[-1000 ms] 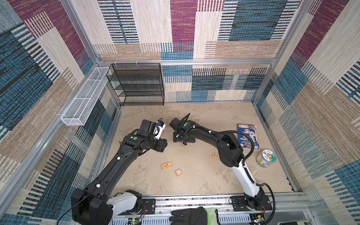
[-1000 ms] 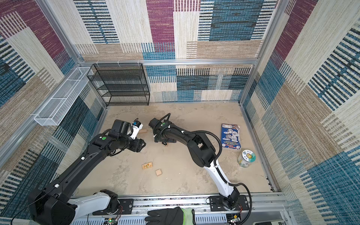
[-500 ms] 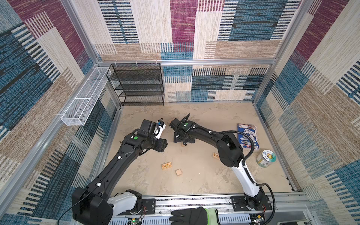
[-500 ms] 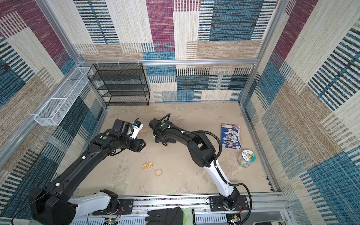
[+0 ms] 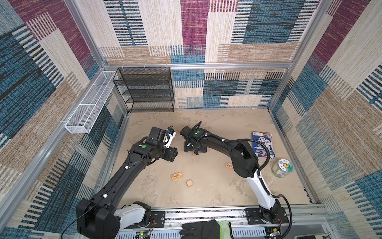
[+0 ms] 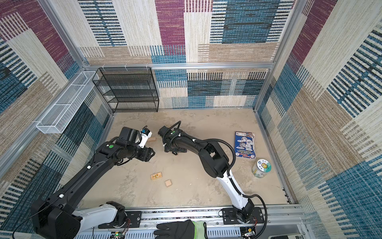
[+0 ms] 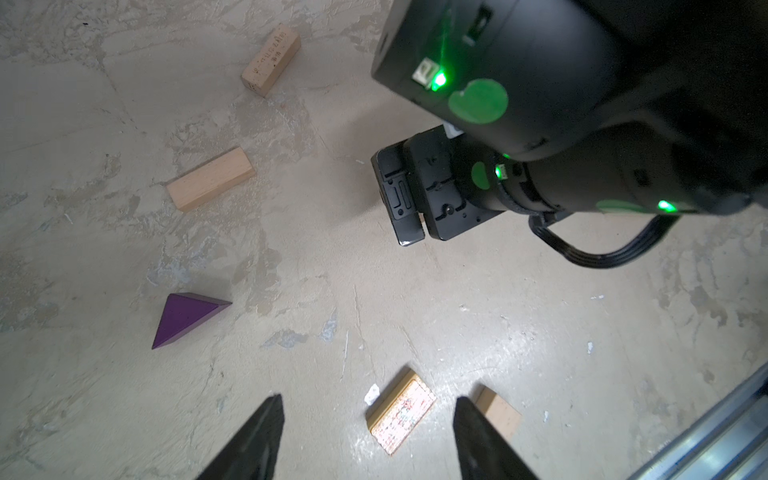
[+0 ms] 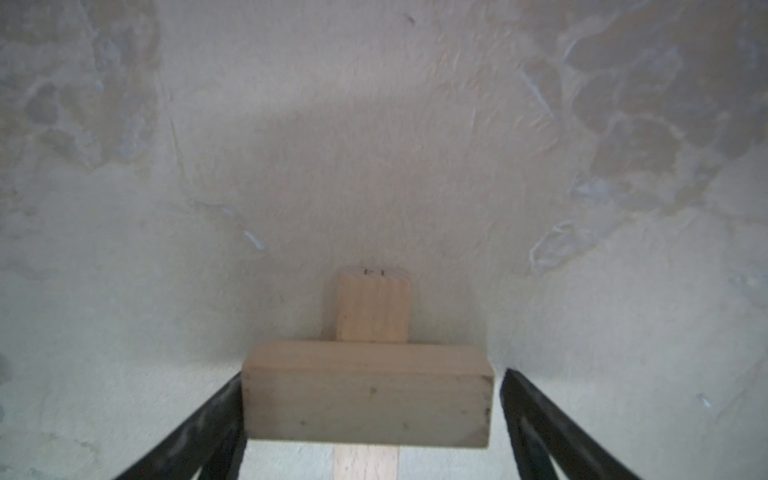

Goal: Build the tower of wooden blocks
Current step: 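Open the right gripper, releasing the flat block on the upright block, then move the right gripper toward the cow-printed block while the left arm draws back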

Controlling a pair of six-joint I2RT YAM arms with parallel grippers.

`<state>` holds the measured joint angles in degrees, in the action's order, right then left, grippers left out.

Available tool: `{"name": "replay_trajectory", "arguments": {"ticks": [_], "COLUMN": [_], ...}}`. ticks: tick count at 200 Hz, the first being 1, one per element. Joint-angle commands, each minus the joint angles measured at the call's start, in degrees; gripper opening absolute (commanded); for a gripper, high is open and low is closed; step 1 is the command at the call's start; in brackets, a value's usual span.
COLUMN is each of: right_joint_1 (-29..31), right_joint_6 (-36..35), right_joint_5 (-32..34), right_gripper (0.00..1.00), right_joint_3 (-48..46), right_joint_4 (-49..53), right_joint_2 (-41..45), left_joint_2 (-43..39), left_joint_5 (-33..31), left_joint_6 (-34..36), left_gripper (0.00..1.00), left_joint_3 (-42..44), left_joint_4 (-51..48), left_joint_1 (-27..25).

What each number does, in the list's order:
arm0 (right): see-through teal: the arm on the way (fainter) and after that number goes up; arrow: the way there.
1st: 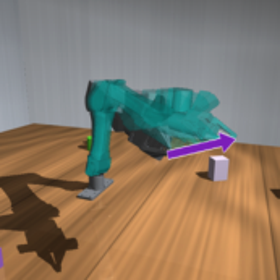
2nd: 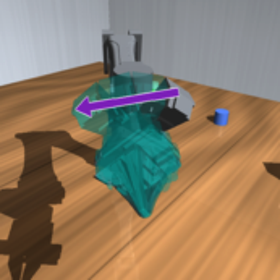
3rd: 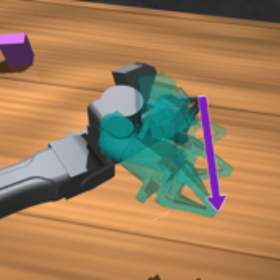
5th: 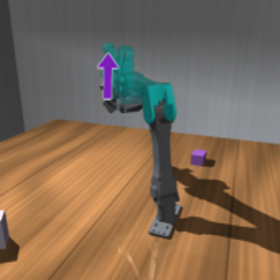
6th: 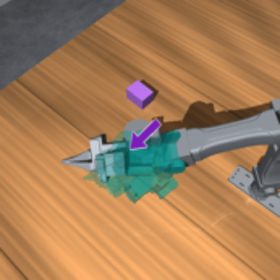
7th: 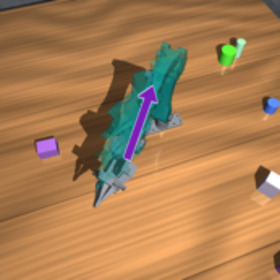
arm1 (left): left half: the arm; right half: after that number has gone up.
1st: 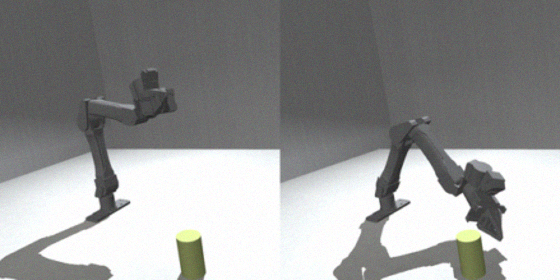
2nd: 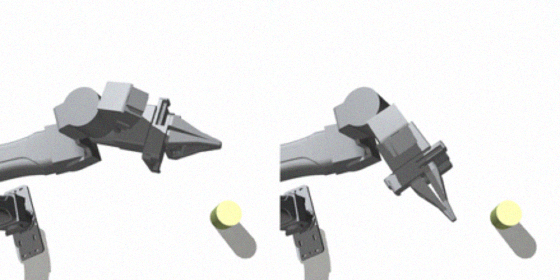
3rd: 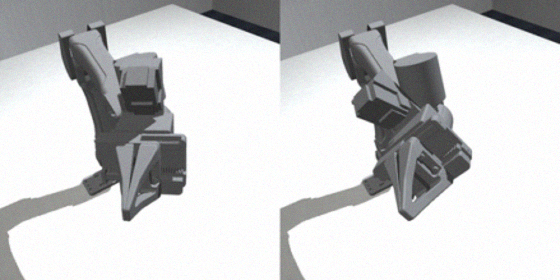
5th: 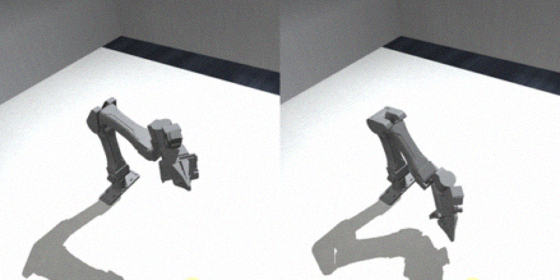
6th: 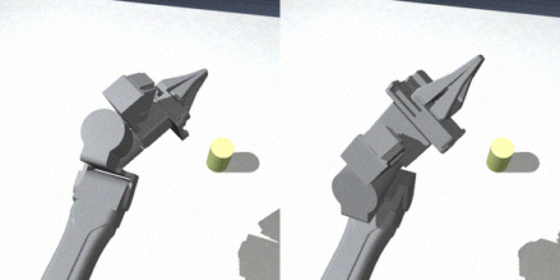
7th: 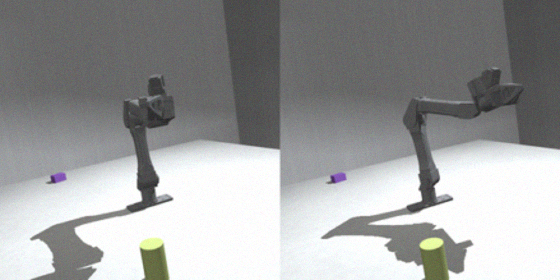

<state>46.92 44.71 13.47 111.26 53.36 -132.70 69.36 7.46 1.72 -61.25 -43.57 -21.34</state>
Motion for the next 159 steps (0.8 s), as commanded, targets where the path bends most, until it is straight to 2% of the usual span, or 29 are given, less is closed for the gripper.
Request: {"name": "replay_trajectory", "arguments": {"ticks": [1, 46, 93, 139, 159], "right_joint_1": [0.11, 0.08, 0.17, 0.19, 0.19], "right_joint_6": [-0.12, -0.74, -5.23, -12.5, -16.4], "right_joint_5": [0.14, 0.35, 1.01, 2.21, 3.54], "right_gripper": [0.98, 1.0, 1.0, 1.0, 1.0], "right_joint_3": [0.46, 0.45, -1.41, -11.67, -18.23], "right_joint_4": [-0.8, -1.02, -4.88, -14.75, -20.33], "right_joint_2": [0.79, 1.86, 5.56, 15.33, 20.85], "left_joint_2": [0.08, -0.3, -2.46, -2.79, -1.43], "left_joint_5": [-0.26, -1.19, -3.61, -5.77, -4.47], "left_joint_6": [0.92, 0.98, 1.01, 1.45, 1.19], "left_gripper": [0.69, 0.69, 0.69, 0.69, 0.69], "left_joint_3": [-0.36, -0.36, -0.22, -4.19, -7.12], "left_joint_4": [-0.2, -0.25, -0.19, -0.61, -0.22], "left_joint_1": [0.08, 0.07, 0.12, 0.07, 0.07]}}
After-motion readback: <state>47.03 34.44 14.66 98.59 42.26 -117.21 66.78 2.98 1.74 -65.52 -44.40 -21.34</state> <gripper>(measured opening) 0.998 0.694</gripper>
